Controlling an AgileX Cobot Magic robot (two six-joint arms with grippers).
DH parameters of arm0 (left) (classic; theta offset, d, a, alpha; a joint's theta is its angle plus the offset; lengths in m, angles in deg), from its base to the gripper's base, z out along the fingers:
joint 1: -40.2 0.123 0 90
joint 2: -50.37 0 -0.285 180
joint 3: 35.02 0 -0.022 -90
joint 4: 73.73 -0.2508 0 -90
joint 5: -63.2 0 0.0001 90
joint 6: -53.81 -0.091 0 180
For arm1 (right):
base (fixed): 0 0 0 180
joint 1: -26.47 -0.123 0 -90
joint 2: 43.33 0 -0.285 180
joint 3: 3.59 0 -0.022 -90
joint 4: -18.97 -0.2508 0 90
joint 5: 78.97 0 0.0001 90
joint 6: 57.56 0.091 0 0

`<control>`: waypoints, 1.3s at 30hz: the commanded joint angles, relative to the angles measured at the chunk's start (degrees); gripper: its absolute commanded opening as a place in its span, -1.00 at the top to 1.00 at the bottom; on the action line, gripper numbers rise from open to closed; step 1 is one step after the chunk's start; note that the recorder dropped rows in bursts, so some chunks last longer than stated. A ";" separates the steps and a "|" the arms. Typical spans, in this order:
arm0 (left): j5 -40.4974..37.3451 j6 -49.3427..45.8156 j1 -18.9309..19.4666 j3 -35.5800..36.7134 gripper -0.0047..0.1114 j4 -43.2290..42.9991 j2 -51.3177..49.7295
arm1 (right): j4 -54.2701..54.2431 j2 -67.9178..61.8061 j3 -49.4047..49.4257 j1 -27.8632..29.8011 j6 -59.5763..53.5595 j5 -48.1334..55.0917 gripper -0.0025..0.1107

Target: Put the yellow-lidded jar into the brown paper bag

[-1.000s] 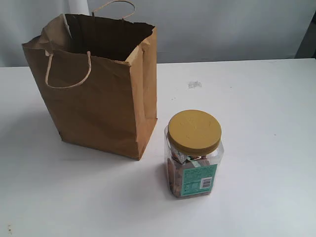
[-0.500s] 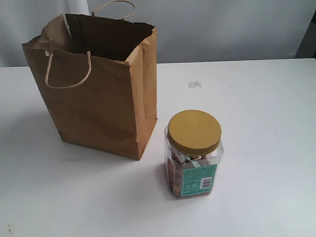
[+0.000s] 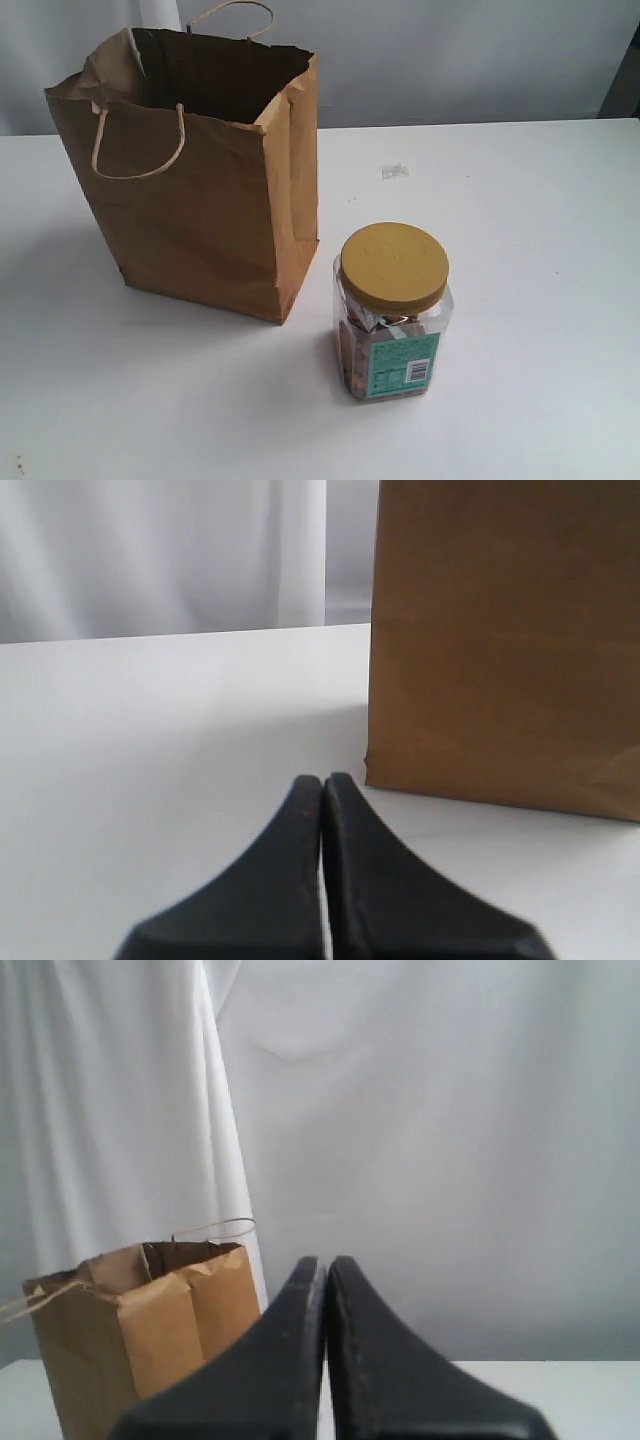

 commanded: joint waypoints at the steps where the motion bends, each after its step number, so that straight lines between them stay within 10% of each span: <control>1: 0.54 0.22 -0.30 -0.13 0.90 0.22 -0.17 | -2.56 -2.18 -4.34 0.52 0.07 2.95 0.96; 24: 0.54 0.22 -0.30 -0.13 0.90 0.22 -0.17 | 8.68 -65.61 -50.19 0.42 0.07 52.92 0.96; 39: 0.54 0.22 -0.30 -0.13 0.90 0.22 -0.17 | 13.96 -84.95 -69.54 -13.90 9.88 66.73 0.96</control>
